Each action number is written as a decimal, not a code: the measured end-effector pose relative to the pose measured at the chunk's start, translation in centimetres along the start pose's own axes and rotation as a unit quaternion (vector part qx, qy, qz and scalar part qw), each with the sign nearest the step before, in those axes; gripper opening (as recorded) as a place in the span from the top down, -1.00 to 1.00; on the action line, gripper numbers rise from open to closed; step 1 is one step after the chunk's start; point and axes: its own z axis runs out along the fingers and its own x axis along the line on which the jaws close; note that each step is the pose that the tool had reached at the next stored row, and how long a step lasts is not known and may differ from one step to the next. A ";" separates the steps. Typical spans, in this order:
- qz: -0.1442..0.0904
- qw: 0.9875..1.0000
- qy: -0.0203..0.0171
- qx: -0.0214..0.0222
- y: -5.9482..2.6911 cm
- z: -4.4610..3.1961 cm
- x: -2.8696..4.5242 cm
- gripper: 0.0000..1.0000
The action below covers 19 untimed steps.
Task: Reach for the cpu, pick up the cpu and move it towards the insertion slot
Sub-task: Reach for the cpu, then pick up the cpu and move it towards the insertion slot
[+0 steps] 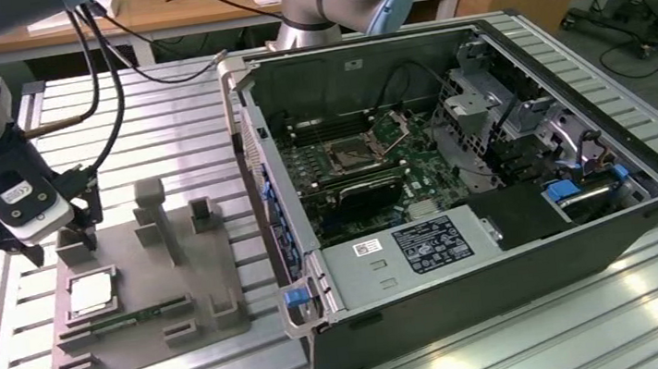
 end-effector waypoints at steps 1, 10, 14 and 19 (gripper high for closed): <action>0.000 1.000 0.000 0.001 -0.01 0.08 0.00 -0.19; 0.000 1.000 0.000 0.002 0.00 0.14 0.01 -0.19; 0.000 1.000 0.000 0.001 -0.02 0.34 0.02 -0.33; 0.000 1.000 0.000 0.004 -0.12 1.07 0.06 -0.33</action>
